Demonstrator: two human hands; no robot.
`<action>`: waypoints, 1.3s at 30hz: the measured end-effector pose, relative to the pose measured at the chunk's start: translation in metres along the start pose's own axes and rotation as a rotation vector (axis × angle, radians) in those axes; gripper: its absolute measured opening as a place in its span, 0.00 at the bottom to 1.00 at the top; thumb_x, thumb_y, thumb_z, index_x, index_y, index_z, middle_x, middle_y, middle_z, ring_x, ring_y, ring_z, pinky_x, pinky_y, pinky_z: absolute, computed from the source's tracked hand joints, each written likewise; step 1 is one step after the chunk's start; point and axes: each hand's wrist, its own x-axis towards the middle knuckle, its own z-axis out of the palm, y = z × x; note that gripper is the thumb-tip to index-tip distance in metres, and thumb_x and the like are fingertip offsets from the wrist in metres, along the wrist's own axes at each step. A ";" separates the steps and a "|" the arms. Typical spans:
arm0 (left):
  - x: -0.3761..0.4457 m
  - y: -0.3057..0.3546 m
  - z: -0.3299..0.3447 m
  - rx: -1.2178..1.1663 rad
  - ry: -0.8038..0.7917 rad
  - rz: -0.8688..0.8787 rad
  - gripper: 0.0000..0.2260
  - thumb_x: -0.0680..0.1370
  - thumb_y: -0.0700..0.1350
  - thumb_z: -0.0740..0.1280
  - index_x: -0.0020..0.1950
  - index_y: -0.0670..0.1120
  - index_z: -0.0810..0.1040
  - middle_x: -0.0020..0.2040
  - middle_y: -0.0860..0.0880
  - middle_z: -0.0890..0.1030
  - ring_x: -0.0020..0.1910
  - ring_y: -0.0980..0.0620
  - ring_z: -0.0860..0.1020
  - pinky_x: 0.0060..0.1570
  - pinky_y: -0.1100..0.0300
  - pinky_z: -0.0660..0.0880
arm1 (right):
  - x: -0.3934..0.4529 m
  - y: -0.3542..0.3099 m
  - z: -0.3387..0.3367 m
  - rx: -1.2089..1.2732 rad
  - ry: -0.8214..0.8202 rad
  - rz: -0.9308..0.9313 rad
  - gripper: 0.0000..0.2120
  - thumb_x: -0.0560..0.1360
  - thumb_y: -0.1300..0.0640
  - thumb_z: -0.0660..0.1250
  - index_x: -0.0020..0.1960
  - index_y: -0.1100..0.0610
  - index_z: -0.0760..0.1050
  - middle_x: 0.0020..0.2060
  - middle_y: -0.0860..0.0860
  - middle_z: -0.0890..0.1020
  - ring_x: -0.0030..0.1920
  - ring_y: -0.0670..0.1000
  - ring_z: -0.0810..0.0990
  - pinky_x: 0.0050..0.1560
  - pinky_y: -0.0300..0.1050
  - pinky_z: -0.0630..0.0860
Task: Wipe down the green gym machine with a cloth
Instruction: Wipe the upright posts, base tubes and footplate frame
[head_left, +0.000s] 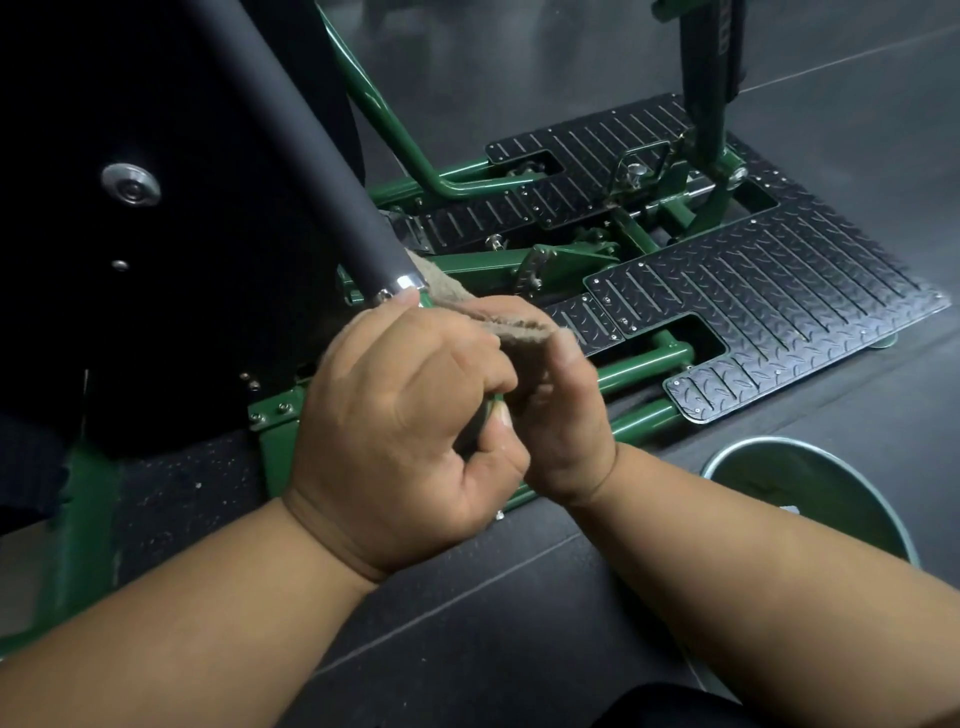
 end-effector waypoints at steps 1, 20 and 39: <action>0.000 0.000 0.000 0.002 -0.005 -0.004 0.05 0.69 0.40 0.73 0.43 0.40 0.83 0.47 0.43 0.84 0.47 0.42 0.82 0.60 0.43 0.77 | 0.001 0.003 -0.006 0.020 0.051 0.069 0.29 0.81 0.37 0.62 0.61 0.64 0.78 0.55 0.57 0.85 0.60 0.54 0.82 0.65 0.52 0.76; -0.006 0.001 -0.001 -0.032 -0.003 -0.027 0.12 0.73 0.44 0.70 0.54 0.47 0.74 0.50 0.43 0.83 0.52 0.42 0.81 0.66 0.48 0.73 | -0.018 0.036 -0.045 -0.430 0.005 0.019 0.24 0.83 0.53 0.59 0.75 0.64 0.67 0.70 0.60 0.75 0.72 0.61 0.74 0.72 0.70 0.68; 0.088 0.007 -0.036 0.168 -0.788 0.126 0.09 0.70 0.59 0.65 0.39 0.56 0.70 0.37 0.57 0.68 0.37 0.53 0.69 0.39 0.54 0.67 | 0.031 0.083 -0.112 -1.017 -0.168 0.084 0.33 0.71 0.57 0.75 0.74 0.46 0.70 0.67 0.44 0.79 0.63 0.48 0.79 0.61 0.37 0.72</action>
